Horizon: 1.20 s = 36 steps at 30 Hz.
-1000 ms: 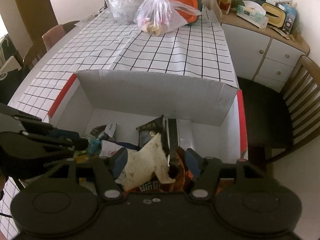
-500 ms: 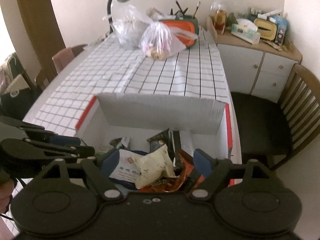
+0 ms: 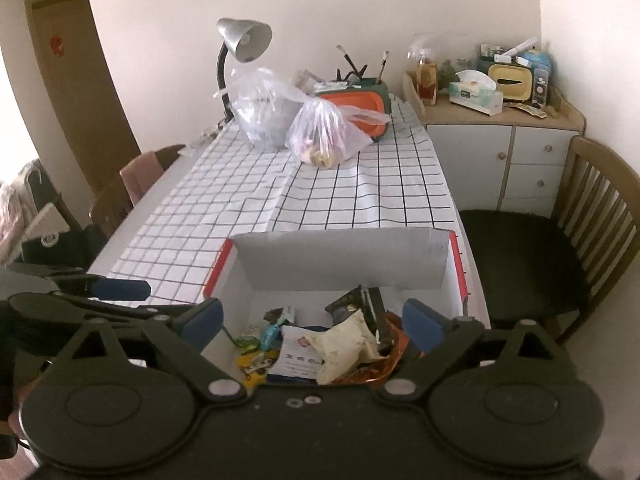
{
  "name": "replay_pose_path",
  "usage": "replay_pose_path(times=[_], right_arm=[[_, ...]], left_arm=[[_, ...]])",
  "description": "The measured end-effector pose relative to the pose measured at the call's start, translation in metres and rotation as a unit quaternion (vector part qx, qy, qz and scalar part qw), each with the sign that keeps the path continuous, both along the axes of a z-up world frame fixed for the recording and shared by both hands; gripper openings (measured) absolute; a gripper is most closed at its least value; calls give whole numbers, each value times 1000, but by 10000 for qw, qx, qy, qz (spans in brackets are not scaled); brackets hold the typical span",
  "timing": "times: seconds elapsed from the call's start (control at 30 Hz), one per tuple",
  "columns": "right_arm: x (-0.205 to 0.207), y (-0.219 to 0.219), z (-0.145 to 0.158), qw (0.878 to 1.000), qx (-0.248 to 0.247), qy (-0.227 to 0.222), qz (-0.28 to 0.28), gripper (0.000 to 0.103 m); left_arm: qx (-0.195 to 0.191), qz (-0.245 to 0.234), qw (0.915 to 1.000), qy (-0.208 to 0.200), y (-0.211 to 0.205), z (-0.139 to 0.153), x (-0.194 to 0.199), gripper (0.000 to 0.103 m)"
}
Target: Organize snacks
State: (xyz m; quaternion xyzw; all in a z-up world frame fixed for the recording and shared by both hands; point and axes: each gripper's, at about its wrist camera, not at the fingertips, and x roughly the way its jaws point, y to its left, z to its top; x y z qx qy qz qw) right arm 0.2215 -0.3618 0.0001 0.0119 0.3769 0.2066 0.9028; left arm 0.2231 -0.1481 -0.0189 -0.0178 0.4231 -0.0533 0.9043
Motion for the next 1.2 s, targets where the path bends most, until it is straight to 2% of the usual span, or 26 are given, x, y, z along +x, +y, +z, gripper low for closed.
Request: replay_pose_path(times=[0.17,0.57,0.7,0.87,1.2], right_arm=[[-15,0,5,9997,80,-98,-194,103],[-55,-9,7,9963,412,-252,-707,103],[-71,-14,8,9931,521,-436,-957,103],[-89,-17,6,9875,571,-624,-1331,103],[-107,-21,3,9820,556,-758,-1637,103]], left_arm=[[-30,-21,9999,-168,7,9,-14,72],[-154,-180,9985,-495,15,23,-48,88],[-196,-204,9979,-590,15,26,-57,101],[-213,-277,9975,-614,11,29,-66,101],[-272,-242,9978,-552,2,27,-77,101]])
